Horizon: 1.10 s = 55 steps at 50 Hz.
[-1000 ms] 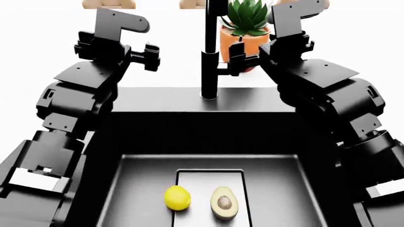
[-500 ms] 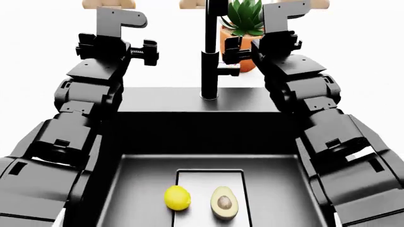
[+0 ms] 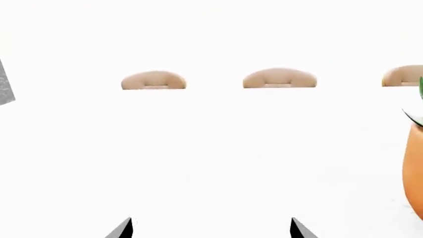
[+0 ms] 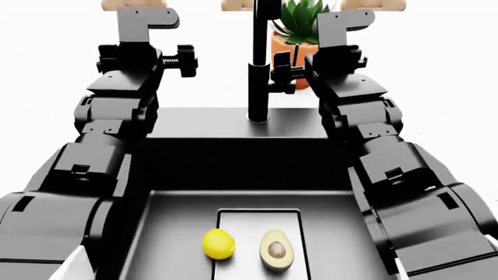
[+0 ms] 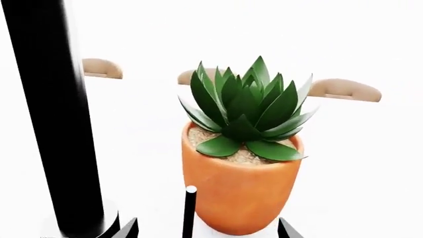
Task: Pick up the fruits and vegetables and place them in the sink. Turn on the sink faucet to wash them. Then turn the sink off and put them in the tray.
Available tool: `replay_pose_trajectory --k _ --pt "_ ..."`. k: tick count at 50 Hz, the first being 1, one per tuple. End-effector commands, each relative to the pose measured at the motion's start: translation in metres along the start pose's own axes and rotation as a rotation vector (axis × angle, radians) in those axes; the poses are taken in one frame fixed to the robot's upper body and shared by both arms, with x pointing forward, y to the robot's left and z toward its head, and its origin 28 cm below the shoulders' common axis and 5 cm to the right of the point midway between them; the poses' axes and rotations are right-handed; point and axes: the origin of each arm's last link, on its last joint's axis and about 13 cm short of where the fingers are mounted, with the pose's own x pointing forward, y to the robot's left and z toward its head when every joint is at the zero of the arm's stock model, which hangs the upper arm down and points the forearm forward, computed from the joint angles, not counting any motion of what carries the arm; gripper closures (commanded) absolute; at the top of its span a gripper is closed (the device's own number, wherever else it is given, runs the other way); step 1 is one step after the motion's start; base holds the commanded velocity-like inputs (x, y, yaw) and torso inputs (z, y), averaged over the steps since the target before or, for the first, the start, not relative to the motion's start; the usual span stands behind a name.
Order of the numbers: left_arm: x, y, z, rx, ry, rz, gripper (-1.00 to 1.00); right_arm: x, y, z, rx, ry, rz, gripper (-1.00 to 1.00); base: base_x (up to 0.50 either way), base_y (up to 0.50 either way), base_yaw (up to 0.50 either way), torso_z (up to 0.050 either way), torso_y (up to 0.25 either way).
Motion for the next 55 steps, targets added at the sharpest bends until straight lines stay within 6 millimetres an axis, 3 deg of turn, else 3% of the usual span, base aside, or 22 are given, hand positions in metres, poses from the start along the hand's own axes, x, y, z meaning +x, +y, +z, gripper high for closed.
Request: replay_pose_trajectory --k 1,15,28,55 --pt "0.000 -0.002 0.008 -0.040 0.005 -0.002 -1.00 0.001 0.002 0.013 -0.002 -0.039 -0.017 -1.00 0.00 0.00 0.00 0.000 0.000" --pt "0.000 -0.001 0.015 -0.048 -0.006 0.015 -1.00 0.001 0.001 0.020 0.005 -0.057 -0.044 -1.00 0.00 0.00 0.00 0.000 0.000" --pt "0.000 -0.001 0.018 -0.033 -0.013 0.010 -1.00 0.001 0.001 0.022 0.007 -0.064 -0.051 -1.00 0.00 0.00 0.00 0.000 -0.250" --pt "-0.001 0.002 0.034 -0.075 -0.036 0.009 -1.00 0.001 0.001 0.047 -0.008 -0.134 -0.040 -1.00 0.00 0.00 0.00 0.000 0.000"
